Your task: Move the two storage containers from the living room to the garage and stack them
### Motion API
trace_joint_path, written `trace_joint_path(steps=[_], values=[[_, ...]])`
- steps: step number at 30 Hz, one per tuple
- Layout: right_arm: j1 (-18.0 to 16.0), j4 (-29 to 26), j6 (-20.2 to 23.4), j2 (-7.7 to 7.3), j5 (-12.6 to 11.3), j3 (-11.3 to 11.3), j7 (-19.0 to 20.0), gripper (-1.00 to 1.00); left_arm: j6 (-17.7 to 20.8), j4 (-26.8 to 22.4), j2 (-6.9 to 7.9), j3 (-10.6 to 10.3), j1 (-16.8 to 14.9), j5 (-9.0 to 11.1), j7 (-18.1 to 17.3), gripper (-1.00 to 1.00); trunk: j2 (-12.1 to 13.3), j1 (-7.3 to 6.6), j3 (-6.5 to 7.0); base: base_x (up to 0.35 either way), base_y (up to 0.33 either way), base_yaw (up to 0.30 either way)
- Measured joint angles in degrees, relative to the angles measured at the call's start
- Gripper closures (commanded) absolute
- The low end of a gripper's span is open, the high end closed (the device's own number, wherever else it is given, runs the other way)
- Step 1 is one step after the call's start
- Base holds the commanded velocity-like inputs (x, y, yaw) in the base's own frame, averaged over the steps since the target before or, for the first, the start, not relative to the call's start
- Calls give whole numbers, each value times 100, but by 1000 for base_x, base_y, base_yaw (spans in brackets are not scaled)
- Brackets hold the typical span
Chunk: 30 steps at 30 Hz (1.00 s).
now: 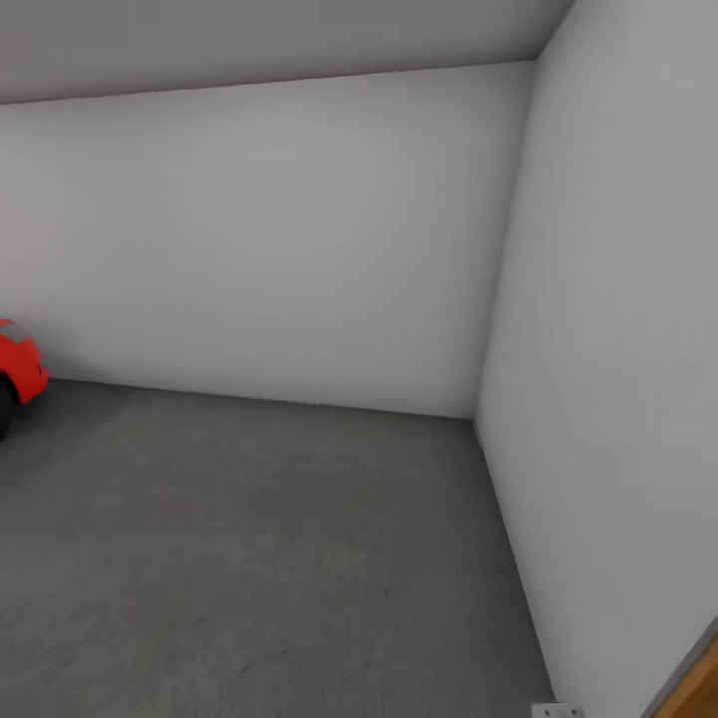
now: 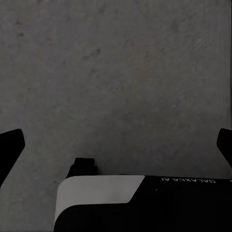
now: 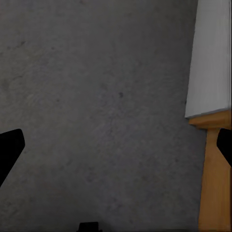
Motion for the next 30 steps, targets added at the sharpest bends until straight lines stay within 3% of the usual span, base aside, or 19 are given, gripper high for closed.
trace_joint_path(steps=[10, 21, 30], values=[[1, 2, -3, 0, 0, -12, 1, -100, -3, -1, 0, 1, 0, 0, -1, -100, 0, 0, 0, 0, 18, -278], [0, 2, -3, 0, 0, -22, 12, -100, -5, -2, -1, 3, 0, 0, 0, -100, 0, 0, 0, 0, 248, -278], [1, 1, -4, 0, 0, -10, 16, -100, -15, 0, 0, 0, 0, 0, -1, -100, 0, 0, 0, 0, 51, -278]])
